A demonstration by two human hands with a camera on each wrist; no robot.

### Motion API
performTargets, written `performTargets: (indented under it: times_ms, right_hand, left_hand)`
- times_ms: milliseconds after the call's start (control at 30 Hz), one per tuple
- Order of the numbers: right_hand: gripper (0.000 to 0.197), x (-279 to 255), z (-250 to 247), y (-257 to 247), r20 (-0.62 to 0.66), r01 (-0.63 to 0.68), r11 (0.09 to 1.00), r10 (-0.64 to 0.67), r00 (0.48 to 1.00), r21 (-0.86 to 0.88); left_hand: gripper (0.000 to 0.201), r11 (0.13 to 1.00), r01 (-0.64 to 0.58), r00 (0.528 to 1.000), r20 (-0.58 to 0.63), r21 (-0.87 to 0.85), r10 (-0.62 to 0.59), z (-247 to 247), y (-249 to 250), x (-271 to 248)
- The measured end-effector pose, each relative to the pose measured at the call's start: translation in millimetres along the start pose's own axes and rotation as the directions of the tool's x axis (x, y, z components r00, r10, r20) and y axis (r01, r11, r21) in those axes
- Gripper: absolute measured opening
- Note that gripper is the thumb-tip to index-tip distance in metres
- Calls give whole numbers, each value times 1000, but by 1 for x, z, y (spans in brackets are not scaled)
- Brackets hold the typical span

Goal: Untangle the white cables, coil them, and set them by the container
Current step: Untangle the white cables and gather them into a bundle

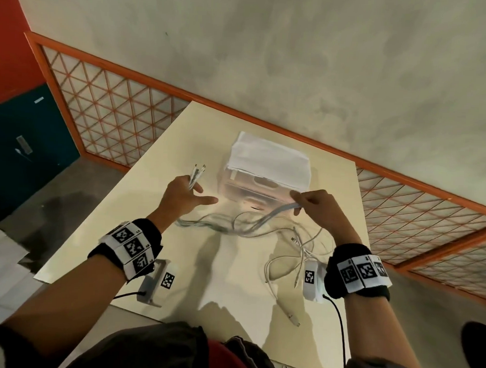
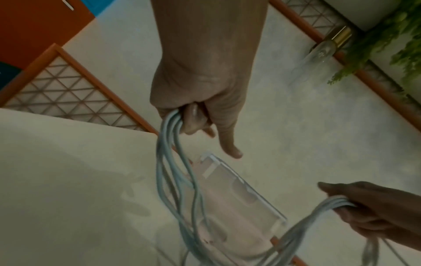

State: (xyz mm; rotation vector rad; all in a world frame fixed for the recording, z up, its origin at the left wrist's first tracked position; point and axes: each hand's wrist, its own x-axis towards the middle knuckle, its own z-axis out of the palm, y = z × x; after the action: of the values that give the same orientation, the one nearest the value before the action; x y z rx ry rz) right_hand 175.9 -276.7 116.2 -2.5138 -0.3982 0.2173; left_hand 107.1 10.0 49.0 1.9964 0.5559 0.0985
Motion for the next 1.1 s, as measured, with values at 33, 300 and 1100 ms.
performTargets:
  times_ms: [33,300,1100]
  right_hand:
    - [47,2,3,-3,14,6,997,-5,1000,-71]
    - [35,2,15,-51,120,195,975,-207,971,107]
    - [49,-15,29,64,-53,-128,949,149,987,290]
  left_hand:
    - [36,995,-32,999,13,-91,33,4,8,-4]
    - [32,873,-237,841,360,-427,405,37,77,-43]
    - [34,900,-426,810,-480,-90,336,13,49,-5]
